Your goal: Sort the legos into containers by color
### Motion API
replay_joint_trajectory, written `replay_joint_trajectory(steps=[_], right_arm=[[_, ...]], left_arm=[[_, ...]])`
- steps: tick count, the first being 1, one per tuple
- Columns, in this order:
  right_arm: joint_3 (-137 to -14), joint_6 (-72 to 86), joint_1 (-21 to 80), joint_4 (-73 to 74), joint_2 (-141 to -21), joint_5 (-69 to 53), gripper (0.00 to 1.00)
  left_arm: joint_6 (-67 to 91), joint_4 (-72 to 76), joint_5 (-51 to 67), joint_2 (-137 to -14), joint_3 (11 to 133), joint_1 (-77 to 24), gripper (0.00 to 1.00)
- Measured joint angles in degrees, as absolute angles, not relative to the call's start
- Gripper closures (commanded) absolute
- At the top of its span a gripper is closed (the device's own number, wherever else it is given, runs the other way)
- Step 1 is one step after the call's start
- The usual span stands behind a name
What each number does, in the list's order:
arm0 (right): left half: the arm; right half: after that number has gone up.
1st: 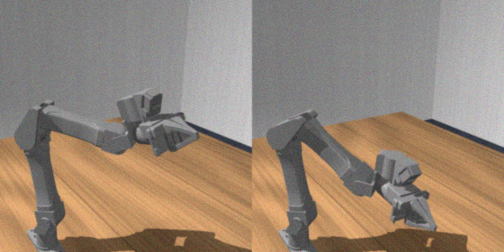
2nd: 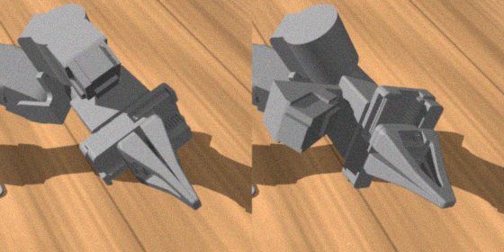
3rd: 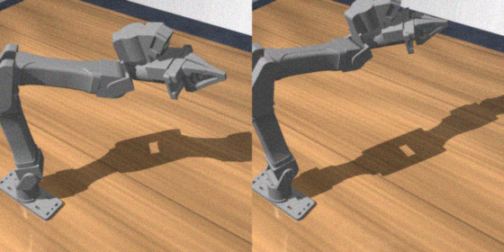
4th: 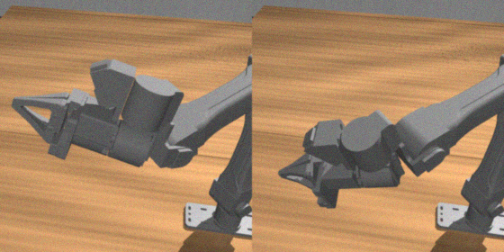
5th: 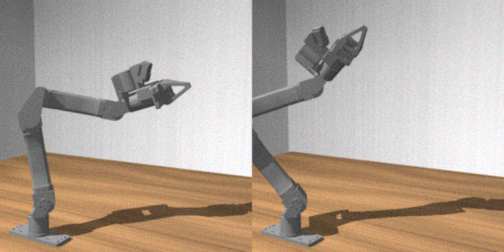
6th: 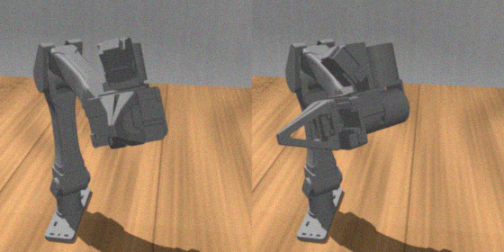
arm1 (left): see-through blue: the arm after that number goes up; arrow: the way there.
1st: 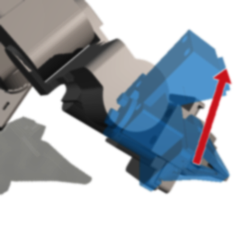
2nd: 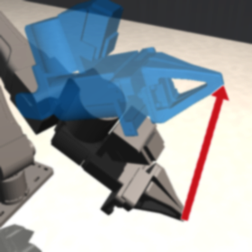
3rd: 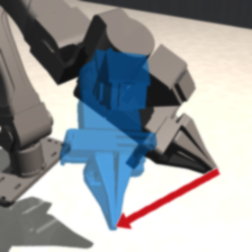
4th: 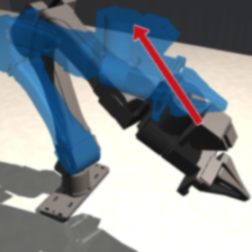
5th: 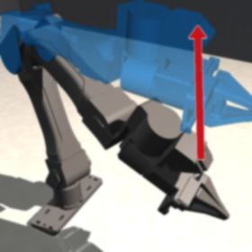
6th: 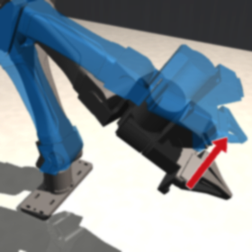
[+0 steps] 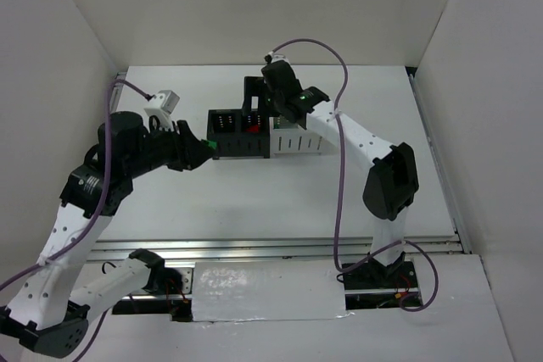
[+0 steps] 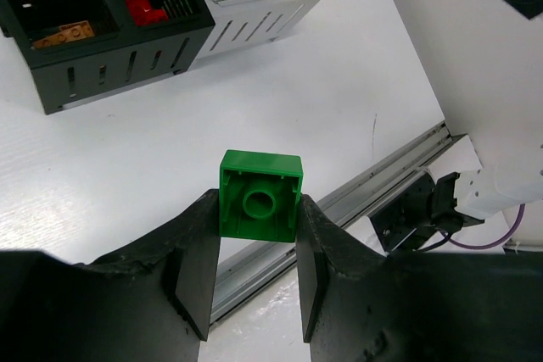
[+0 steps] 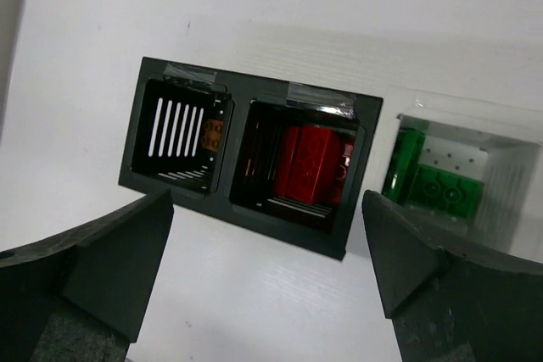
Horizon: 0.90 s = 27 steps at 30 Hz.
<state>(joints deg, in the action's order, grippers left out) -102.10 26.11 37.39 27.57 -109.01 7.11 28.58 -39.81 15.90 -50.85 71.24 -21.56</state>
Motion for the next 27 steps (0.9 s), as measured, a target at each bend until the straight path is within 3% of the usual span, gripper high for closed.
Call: replay_joint_trajectory(steps=[5, 10, 15, 20, 27], right_arm=[[-99.68, 29.32, 35.42, 32.62, -99.07, 8.91, 0.00], [-92.86, 33.36, 27.24, 38.48, -79.57, 11.44, 0.00], [-84.01, 35.14, 23.20, 44.34, -60.23, 12.21, 0.00], [-79.22, 35.99, 22.96, 50.33, -50.33, 9.41, 0.00], [-75.70, 36.40, 22.83, 55.59, -45.80, 5.72, 0.00]], left_arm=[[28.49, -35.90, 18.61, -58.02, 71.26, -21.56, 1.00], [28.53, -29.80, 19.70, -71.44, 72.93, -24.03, 1.00], [28.10, -26.94, 17.61, -87.13, 82.06, -28.93, 1.00], [26.76, -27.44, 13.41, -100.99, 95.59, -31.42, 1.00], [25.45, -30.41, 9.43, -114.52, 110.87, -32.01, 0.89]])
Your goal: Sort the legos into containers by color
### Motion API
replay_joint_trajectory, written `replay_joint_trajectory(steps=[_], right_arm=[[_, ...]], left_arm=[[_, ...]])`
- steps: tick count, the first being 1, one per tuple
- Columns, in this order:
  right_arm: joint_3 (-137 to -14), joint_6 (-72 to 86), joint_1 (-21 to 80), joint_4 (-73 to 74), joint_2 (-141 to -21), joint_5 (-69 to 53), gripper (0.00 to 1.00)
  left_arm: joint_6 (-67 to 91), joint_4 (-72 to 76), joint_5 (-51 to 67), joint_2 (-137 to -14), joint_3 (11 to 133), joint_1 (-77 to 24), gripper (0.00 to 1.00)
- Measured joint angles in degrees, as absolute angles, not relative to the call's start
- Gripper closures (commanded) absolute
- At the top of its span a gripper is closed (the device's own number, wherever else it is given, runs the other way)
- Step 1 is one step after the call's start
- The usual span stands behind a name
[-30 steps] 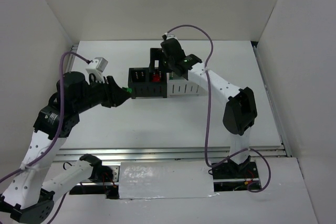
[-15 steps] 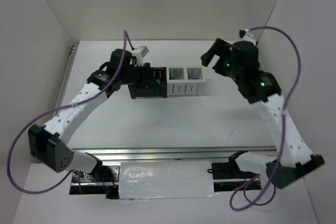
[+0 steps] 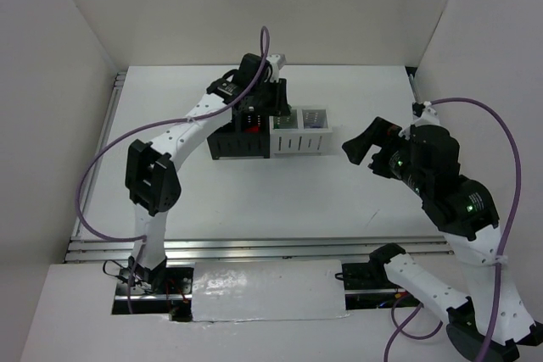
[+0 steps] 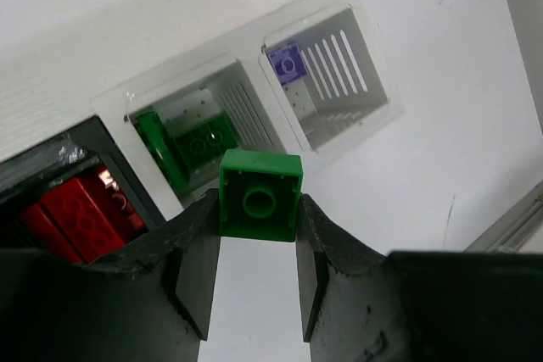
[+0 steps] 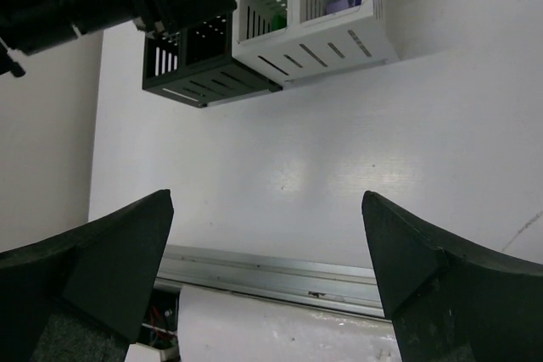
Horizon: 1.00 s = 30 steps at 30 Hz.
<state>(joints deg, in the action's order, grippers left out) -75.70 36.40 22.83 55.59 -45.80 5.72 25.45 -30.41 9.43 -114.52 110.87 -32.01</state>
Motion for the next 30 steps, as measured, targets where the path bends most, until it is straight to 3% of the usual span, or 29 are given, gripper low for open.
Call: replay_joint_trajectory(steps=[4, 6, 7, 21, 30], right_arm=[[-75.70, 36.12, 22.81, 56.86, -45.17, 4.97, 0.00], [-75.70, 35.86, 22.72, 57.17, -45.12, 4.67, 0.00], [-75.72, 35.64, 22.72, 57.30, -45.15, 4.49, 0.00], [-77.62, 32.69, 22.65, 58.35, -47.53, 2.61, 0.00], [-87.20, 27.68, 22.65, 63.33, -49.98, 6.90, 0.00]], left_arm=[[25.43, -31.94, 8.93, -118.30, 114.24, -32.08, 0.62], [25.45, -32.60, 8.58, -118.93, 114.30, -32.08, 0.43], [25.45, -33.04, 8.36, -119.07, 114.28, -32.08, 0.01], [25.65, -34.74, 5.76, -115.81, 114.19, -32.18, 0.00], [25.87, -44.58, -13.32, -92.58, 110.04, -31.24, 0.01]])
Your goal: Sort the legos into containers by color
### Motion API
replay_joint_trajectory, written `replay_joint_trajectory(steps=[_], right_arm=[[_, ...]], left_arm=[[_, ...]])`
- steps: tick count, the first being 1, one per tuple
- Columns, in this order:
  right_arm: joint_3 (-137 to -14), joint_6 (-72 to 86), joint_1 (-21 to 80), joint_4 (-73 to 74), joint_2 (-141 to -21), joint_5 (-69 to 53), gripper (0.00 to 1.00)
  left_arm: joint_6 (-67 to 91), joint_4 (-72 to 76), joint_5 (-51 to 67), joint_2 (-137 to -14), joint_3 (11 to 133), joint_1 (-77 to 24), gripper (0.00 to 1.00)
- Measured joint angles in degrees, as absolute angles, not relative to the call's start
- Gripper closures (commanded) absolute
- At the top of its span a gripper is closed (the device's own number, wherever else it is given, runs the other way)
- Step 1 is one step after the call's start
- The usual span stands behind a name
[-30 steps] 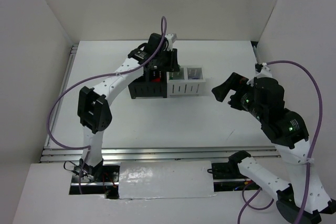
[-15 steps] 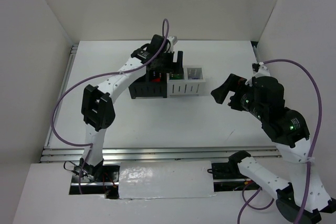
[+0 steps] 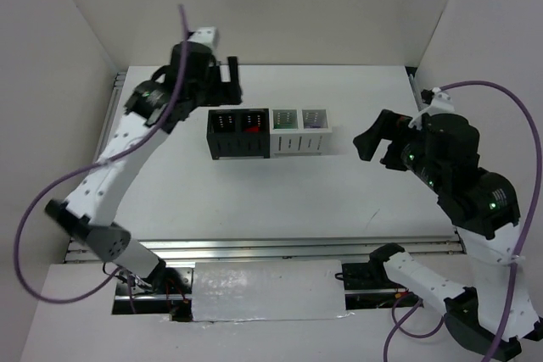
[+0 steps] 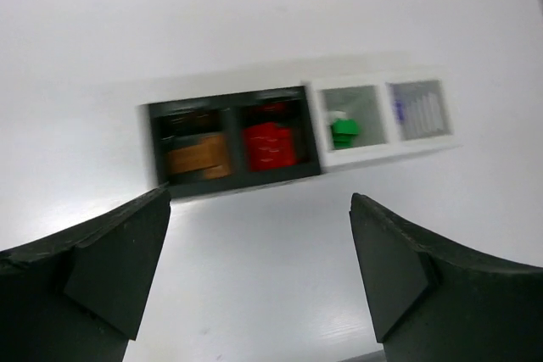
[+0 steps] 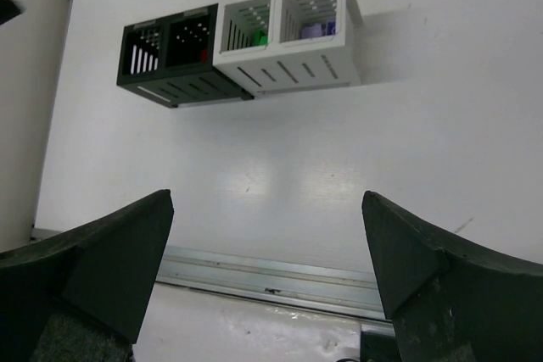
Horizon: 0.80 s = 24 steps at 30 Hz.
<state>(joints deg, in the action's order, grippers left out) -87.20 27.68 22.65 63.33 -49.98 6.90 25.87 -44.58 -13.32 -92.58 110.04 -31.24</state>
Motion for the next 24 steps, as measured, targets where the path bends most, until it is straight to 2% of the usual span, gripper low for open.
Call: replay_joint_trajectory(steps=[6, 9, 15, 20, 24], right_arm=[[-95.72, 25.04, 22.68, 67.85, -47.99, 12.12, 0.00], [-98.00, 24.58, 22.74, 70.04, -45.30, 13.54, 0.00], [-100.79, 24.51, 23.18, 73.56, -42.44, 14.92, 0.00], [-100.88, 24.53, 23.64, 75.48, -40.66, 17.21, 0.00], [-100.95, 24.56, 23.77, 76.29, -40.56, 17.91, 0.00]], left_arm=[[27.94, -53.36, -27.51, -70.11, 99.68, -22.39, 0.00], [28.99, -58.46, -33.34, -61.95, 96.79, -21.82, 0.00], [32.16, -66.08, -41.87, -49.23, 91.07, -21.89, 0.01], [33.26, -68.16, -43.92, -39.79, 86.02, -21.89, 0.00], [33.30, -68.34, -44.75, -36.84, 85.14, -21.89, 0.00]])
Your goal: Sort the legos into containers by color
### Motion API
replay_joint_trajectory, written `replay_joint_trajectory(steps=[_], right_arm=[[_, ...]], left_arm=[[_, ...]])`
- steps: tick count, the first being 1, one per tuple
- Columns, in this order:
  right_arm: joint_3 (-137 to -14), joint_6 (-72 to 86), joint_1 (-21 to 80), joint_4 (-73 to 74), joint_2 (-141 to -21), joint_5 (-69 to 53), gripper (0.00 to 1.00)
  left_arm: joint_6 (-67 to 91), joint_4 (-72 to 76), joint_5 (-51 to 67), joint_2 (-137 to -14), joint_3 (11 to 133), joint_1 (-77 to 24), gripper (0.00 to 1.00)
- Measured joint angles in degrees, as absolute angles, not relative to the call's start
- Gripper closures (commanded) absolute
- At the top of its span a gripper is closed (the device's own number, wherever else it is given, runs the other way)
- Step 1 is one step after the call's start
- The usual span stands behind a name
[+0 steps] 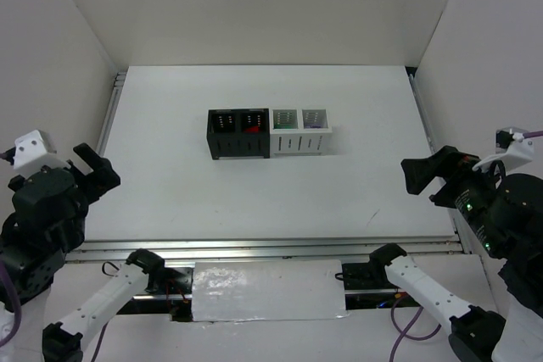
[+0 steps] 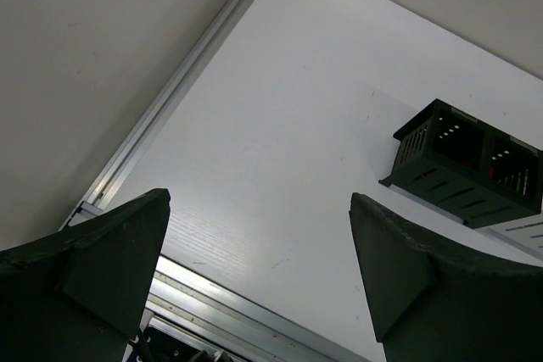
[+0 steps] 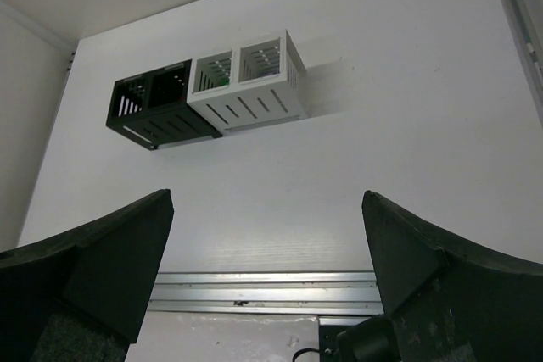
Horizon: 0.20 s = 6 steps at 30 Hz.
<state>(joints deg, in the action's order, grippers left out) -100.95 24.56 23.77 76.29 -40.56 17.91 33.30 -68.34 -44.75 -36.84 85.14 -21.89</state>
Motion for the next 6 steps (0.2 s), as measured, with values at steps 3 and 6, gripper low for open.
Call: replay_joint_trajectory(steps=[3, 6], right_arm=[[-101.43, 24.58, 23.81, 76.79, -40.58, 18.50, 0.00], [-102.72, 24.64, 23.86, 77.21, -40.56, 19.35, 0.00]], left_arm=[[33.41, -68.34, -44.73, -36.93, 83.81, -21.89, 0.00], [33.50, -68.40, -44.49, -37.41, 82.02, -21.89, 0.00]])
